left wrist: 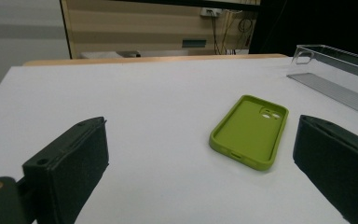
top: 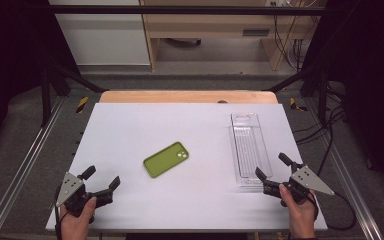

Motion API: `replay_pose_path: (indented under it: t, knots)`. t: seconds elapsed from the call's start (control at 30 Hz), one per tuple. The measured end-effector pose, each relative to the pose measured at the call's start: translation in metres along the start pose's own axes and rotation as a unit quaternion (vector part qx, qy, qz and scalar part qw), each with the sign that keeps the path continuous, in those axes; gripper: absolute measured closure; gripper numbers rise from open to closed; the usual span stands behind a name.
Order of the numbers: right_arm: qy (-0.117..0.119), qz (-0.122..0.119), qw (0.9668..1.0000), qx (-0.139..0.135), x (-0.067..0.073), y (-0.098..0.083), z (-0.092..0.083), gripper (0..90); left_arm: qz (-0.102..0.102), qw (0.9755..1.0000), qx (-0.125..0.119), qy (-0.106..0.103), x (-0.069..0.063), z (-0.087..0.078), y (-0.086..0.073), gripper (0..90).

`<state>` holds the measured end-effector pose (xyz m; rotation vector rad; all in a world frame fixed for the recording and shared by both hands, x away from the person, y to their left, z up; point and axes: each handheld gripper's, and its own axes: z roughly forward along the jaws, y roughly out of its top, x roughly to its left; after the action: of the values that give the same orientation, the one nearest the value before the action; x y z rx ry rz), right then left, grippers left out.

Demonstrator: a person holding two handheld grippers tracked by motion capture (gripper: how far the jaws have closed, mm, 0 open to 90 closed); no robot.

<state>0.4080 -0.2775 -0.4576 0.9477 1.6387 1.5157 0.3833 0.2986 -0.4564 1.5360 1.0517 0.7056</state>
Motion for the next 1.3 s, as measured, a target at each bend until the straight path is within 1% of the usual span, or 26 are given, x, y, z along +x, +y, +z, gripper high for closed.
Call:
replay_pose_path:
  t: [0.03,0.07,0.1,0.17,0.27,0.33,0.4,0.47,0.57,0.6,0.7,0.77,0.8,0.9,0.97,1.03,1.07,1.17,1.23,1.3]
  knots:
    - [-0.002,0.001,1.0000,-0.001,0.000,0.000,-0.001,4.9,0.005,1.0000,0.004,-0.003,-0.001,0.001,0.000,2.8]
    - [-0.003,0.002,1.0000,0.001,0.000,-0.001,-0.001,4.8,0.011,0.9999,0.010,-0.002,-0.002,0.002,0.001,2.8]
    - [-0.005,0.003,1.0000,0.002,0.000,-0.001,-0.002,4.8,0.014,0.9998,0.012,0.001,-0.004,0.003,0.001,3.0]
    - [-0.010,0.002,0.9999,0.002,-0.001,-0.001,-0.004,4.4,0.022,0.9996,0.016,-0.004,-0.006,0.005,0.004,3.4]
    - [-0.018,0.001,0.9998,0.001,-0.002,-0.001,-0.006,3.8,0.023,0.9992,0.031,-0.008,-0.010,0.011,0.008,3.4]
    - [-0.017,0.000,0.9998,0.000,-0.002,-0.001,-0.005,3.7,0.036,0.9982,0.047,-0.005,-0.012,0.014,0.009,3.5]
    - [-0.016,-0.007,0.9998,0.003,-0.002,-0.001,-0.005,3.6,0.048,0.9971,0.058,-0.013,-0.015,0.019,0.009,3.6]
    - [-0.014,-0.007,0.9999,0.003,-0.001,-0.001,-0.005,3.5,0.055,0.9965,0.061,-0.015,-0.016,0.021,0.010,3.6]
    - [-0.014,-0.011,0.9998,0.006,0.000,-0.002,-0.004,3.3,0.057,0.9965,0.059,-0.015,-0.017,0.023,0.011,3.5]
    - [-0.013,-0.013,0.9998,0.006,0.000,-0.002,-0.004,3.2,0.062,0.9960,0.062,-0.014,-0.017,0.025,0.013,3.5]
    - [-0.013,-0.014,0.9998,0.007,0.002,-0.001,-0.004,3.2,0.066,0.9954,0.067,-0.015,-0.017,0.028,0.016,3.5]
    - [-0.015,-0.014,0.9998,0.005,0.002,-0.001,-0.004,3.0,0.075,0.9944,0.073,-0.016,-0.018,0.031,0.021,3.6]
    - [-0.016,-0.015,0.9998,0.006,0.002,-0.001,-0.005,3.0,0.085,0.9926,0.084,-0.020,-0.020,0.036,0.025,3.6]
    - [-0.016,-0.013,0.9998,0.006,0.002,-0.001,-0.005,3.0,0.099,0.9893,0.104,-0.025,-0.022,0.044,0.031,3.6]
    - [-0.016,-0.011,0.9998,0.009,0.002,-0.001,-0.005,2.5,0.101,0.9870,0.121,-0.032,-0.023,0.050,0.034,3.5]
    - [-0.015,-0.011,0.9998,0.011,0.003,-0.002,-0.004,2.5,0.096,0.9853,0.135,-0.042,-0.024,0.057,0.035,3.5]
    - [-0.014,-0.012,0.9998,0.011,0.003,-0.002,-0.004,2.5,0.097,0.9842,0.140,-0.046,-0.026,0.059,0.036,3.5]
    - [-0.014,-0.015,0.9997,0.014,0.004,-0.002,-0.004,2.4,0.118,0.9791,0.156,-0.058,-0.030,0.067,0.041,3.4]
    - [-0.013,-0.017,0.9997,0.014,0.005,-0.002,-0.003,2.3,0.126,0.9756,0.167,-0.066,-0.033,0.073,0.044,3.4]
    - [-0.013,-0.016,0.9997,0.014,0.004,-0.002,-0.004,2.3,0.133,0.9727,0.177,-0.071,-0.036,0.079,0.048,3.4]
